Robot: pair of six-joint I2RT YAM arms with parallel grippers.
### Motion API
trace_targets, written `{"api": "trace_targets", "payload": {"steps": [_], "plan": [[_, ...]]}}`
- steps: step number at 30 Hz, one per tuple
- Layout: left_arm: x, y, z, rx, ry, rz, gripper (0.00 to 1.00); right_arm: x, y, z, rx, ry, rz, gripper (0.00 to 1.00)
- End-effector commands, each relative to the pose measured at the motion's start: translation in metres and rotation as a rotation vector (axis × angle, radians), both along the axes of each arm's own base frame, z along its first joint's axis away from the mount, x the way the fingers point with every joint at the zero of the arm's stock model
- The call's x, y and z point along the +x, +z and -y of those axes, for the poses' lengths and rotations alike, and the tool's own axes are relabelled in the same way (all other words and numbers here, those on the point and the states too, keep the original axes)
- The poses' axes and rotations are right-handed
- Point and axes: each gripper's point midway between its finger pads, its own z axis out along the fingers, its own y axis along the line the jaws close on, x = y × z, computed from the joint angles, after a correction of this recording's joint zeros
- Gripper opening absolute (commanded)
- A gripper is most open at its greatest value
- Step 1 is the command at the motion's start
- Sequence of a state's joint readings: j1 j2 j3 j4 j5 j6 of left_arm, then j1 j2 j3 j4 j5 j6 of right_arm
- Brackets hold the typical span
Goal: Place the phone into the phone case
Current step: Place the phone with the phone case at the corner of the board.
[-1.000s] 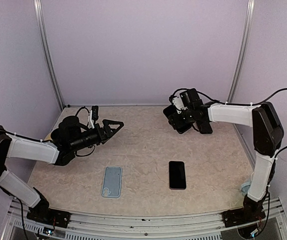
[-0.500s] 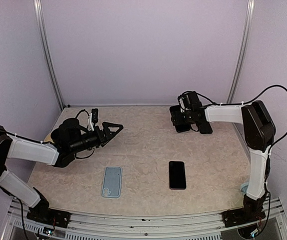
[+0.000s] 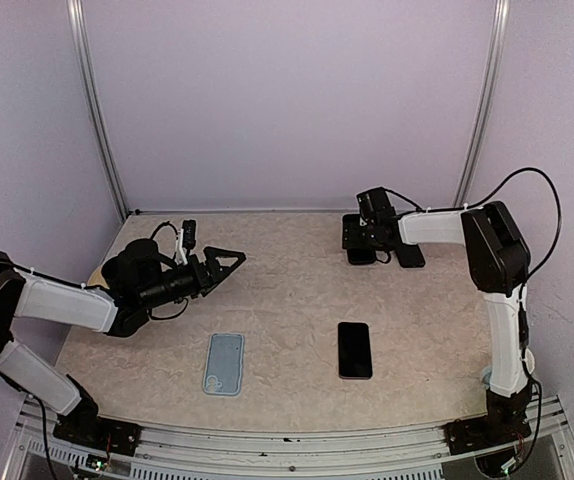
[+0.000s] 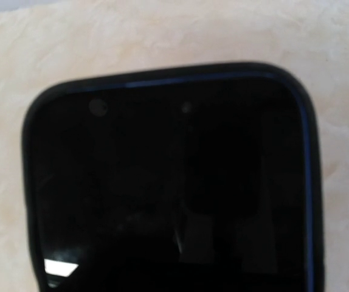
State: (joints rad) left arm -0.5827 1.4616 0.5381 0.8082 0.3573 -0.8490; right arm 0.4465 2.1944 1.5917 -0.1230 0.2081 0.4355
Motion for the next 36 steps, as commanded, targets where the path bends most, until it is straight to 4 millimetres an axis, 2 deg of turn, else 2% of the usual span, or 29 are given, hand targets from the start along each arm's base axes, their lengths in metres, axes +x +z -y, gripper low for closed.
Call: {"api": "trace_targets", "payload": {"steps": [1,7,17,25,29,31,36], "plan": [[0.002,0.007,-0.004,-0.018,0.016,0.027,0.99,0.023,0.014,0.011,0.038,-0.078,0.059,0.74],[0.002,0.005,-0.004,-0.019,0.015,0.023,0.99,0.028,-0.001,0.016,0.044,-0.095,0.03,0.73],[0.004,-0.001,0.004,-0.025,-0.019,-0.001,0.99,0.03,-0.001,0.015,0.057,-0.095,0.038,0.72],[0.003,0.0,0.004,-0.025,-0.019,0.0,0.99,0.038,-0.015,0.016,0.046,-0.111,0.014,0.74],[0.003,0.0,0.004,-0.025,-0.017,0.0,0.99,0.04,-0.02,0.018,0.039,-0.118,0.003,0.79],[0.002,0.001,0.003,-0.026,-0.017,0.001,0.99,0.041,-0.022,0.018,0.04,-0.115,-0.003,0.88],[0.003,0.002,0.003,-0.028,-0.015,0.004,0.99,0.043,-0.027,0.019,0.054,-0.114,-0.017,0.91]]}}
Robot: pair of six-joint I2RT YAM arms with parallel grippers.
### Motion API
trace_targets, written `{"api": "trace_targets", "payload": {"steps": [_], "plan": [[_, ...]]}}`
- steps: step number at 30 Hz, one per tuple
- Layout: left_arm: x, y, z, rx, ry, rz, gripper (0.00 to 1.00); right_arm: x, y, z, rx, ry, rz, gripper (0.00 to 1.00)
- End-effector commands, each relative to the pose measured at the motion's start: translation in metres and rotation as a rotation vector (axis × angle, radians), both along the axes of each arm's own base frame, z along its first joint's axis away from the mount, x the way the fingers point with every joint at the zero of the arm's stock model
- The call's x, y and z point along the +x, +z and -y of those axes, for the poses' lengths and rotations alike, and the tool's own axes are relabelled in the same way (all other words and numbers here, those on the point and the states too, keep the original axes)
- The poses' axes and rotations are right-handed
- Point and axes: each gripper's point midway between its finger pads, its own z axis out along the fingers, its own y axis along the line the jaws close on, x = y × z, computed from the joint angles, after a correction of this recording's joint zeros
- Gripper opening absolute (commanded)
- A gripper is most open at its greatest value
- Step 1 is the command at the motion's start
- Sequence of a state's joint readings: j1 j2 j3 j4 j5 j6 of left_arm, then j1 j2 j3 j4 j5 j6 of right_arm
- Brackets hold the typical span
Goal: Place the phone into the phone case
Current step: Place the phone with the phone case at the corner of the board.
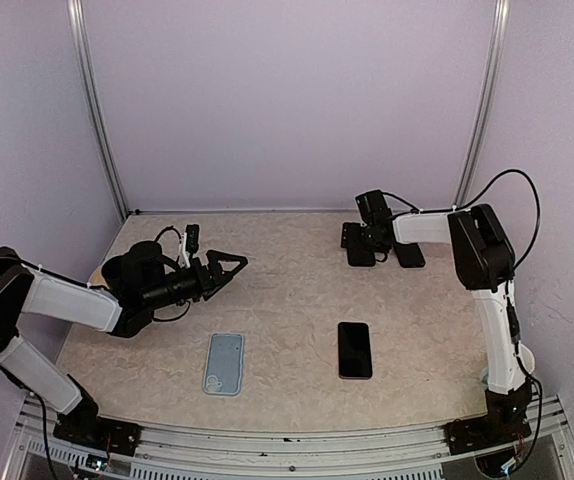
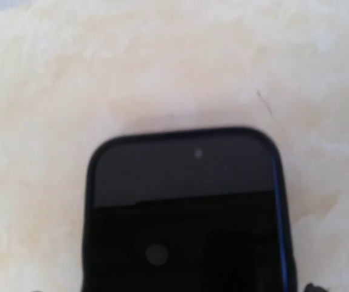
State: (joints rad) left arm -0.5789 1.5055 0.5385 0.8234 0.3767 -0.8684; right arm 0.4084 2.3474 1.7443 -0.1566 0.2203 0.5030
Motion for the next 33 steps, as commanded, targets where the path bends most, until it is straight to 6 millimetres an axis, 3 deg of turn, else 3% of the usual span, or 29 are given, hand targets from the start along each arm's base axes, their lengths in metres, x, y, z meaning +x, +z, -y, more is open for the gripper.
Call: {"api": "trace_targets", "payload": {"steps": [1,7,11,16,21,25,31,33], "plan": [[0.002,0.016,0.0,-0.03,-0.001,0.045,0.99,0.011,0.005,0.006,0.027,-0.023,0.018,0.92],[0.003,0.018,0.0,-0.029,0.001,0.049,0.99,0.01,0.01,0.012,0.011,-0.04,0.018,0.95],[0.003,0.02,-0.002,-0.021,0.005,0.052,0.99,-0.003,0.027,0.015,-0.001,-0.007,0.041,0.95],[0.003,0.023,-0.003,-0.022,0.009,0.063,0.99,-0.032,0.044,0.033,-0.098,0.04,0.078,0.88],[0.005,0.022,0.0,-0.025,0.001,0.059,0.99,-0.045,0.053,0.049,-0.237,0.075,0.095,0.78],[0.007,0.021,0.004,-0.028,-0.008,0.054,0.99,-0.043,0.045,0.05,-0.298,0.113,0.072,0.62],[0.007,0.02,0.004,-0.02,-0.007,0.052,0.99,-0.04,0.028,0.044,-0.317,0.164,0.035,0.28],[0.006,0.02,0.002,-0.017,-0.004,0.052,0.99,-0.04,0.022,0.044,-0.32,0.165,0.026,0.24]]}}
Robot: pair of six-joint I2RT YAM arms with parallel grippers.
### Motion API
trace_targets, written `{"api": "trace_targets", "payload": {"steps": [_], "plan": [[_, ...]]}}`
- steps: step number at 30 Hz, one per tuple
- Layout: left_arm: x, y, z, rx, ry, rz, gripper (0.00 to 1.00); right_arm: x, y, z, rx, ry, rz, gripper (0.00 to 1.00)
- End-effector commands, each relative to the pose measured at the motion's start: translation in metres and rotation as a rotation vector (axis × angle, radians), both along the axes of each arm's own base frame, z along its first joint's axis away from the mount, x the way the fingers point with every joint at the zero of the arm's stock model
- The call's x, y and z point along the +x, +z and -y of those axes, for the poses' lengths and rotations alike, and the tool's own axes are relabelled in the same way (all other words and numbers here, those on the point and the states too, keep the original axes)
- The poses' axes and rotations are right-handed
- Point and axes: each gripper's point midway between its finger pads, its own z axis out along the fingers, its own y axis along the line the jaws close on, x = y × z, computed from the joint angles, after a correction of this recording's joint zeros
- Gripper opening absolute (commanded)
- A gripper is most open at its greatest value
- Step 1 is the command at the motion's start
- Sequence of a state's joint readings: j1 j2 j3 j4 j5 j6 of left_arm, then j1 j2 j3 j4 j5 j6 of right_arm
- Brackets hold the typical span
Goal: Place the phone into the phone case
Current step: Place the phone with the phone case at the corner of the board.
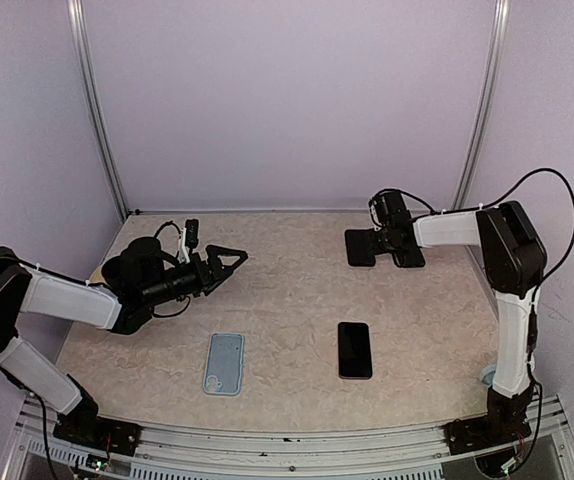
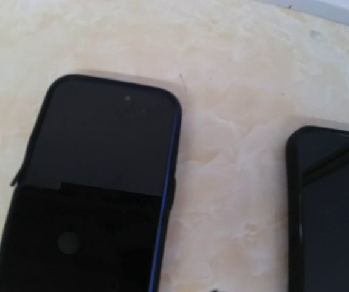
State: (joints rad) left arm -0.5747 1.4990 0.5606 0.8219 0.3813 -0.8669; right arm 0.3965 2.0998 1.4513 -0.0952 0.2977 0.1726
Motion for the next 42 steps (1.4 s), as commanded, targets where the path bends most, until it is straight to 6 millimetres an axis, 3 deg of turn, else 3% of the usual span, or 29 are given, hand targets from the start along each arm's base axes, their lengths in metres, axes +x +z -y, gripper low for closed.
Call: {"api": "trace_targets", "payload": {"steps": [1,11,19,29,32,38,42], "plan": [[0.002,0.008,0.001,-0.001,-0.001,0.028,0.99,0.004,-0.014,0.003,-0.032,0.015,-0.023,0.24],[0.002,0.005,0.002,-0.005,-0.006,0.021,0.99,-0.004,-0.029,-0.008,0.008,0.071,-0.09,0.17],[0.0,0.004,0.002,-0.006,-0.006,0.018,0.99,-0.016,-0.05,-0.015,0.048,0.112,-0.179,0.0],[-0.002,0.003,0.0,-0.008,-0.006,0.018,0.99,-0.039,-0.084,-0.015,0.051,0.135,-0.291,0.0],[-0.003,0.005,-0.001,-0.009,-0.003,0.024,0.99,-0.039,-0.075,-0.014,0.047,0.139,-0.271,0.0],[-0.004,0.005,0.0,-0.018,-0.009,0.023,0.99,-0.021,-0.019,-0.013,0.031,0.14,-0.135,0.0],[-0.004,0.006,-0.001,-0.019,-0.004,0.025,0.99,-0.016,-0.009,-0.013,0.029,0.142,-0.111,0.0]]}}
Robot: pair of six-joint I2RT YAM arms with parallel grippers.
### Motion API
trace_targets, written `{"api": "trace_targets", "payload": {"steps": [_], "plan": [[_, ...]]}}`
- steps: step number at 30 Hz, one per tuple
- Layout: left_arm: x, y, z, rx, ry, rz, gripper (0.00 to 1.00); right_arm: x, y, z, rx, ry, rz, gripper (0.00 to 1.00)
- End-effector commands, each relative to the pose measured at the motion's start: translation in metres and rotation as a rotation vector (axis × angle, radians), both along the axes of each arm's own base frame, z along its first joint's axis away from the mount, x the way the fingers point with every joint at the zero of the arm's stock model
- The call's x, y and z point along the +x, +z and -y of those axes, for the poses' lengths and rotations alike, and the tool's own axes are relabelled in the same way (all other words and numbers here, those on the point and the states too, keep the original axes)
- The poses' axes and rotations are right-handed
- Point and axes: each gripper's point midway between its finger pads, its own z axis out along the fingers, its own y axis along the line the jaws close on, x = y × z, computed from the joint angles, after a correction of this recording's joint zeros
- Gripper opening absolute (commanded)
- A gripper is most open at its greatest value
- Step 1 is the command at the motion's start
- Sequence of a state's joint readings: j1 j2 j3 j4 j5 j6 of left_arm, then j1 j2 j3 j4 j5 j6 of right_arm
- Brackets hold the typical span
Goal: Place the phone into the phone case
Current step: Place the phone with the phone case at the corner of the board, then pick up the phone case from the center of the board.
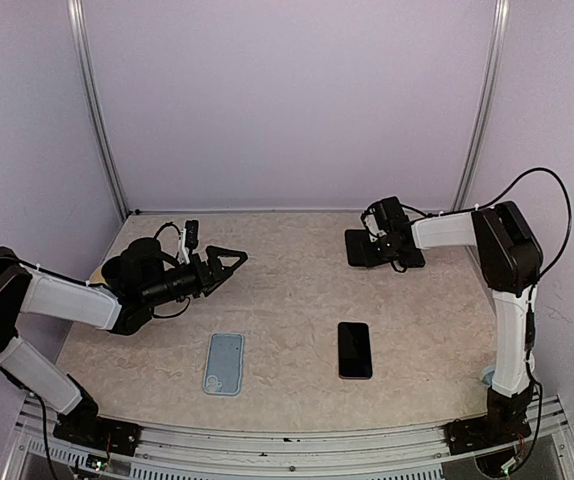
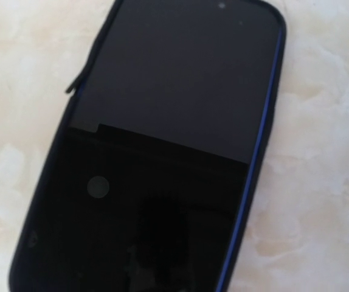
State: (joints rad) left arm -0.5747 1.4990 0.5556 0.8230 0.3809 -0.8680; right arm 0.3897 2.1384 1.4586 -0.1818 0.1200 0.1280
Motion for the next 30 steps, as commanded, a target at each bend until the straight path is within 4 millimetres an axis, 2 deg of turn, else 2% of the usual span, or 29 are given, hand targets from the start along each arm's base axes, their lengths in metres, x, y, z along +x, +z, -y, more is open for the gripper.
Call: {"api": "trace_targets", "payload": {"steps": [1,7,13,15,18,21,24,30], "plan": [[-0.004,0.007,0.0,-0.02,-0.005,0.029,0.99,0.004,0.028,0.006,-0.008,-0.005,0.045,0.0],[-0.004,0.007,-0.001,-0.018,-0.005,0.03,0.99,0.003,0.015,0.01,-0.019,-0.021,0.032,0.0],[-0.003,0.007,-0.001,-0.019,-0.003,0.029,0.99,-0.006,-0.035,0.019,-0.047,-0.03,-0.111,0.0],[-0.004,0.007,0.0,-0.019,-0.005,0.028,0.99,-0.012,-0.045,0.016,-0.041,-0.013,-0.143,0.0],[-0.003,0.006,-0.001,-0.019,-0.003,0.026,0.99,-0.015,-0.047,0.013,-0.028,0.001,-0.15,0.0],[-0.004,0.005,0.0,-0.019,-0.006,0.024,0.99,-0.014,-0.043,0.014,-0.034,0.004,-0.146,0.0],[-0.003,0.007,0.0,-0.02,-0.005,0.029,0.99,-0.008,-0.023,0.011,-0.026,0.013,-0.106,0.0],[-0.003,0.006,-0.001,-0.016,-0.001,0.027,0.99,0.002,0.049,0.002,0.039,0.052,0.042,0.0]]}}
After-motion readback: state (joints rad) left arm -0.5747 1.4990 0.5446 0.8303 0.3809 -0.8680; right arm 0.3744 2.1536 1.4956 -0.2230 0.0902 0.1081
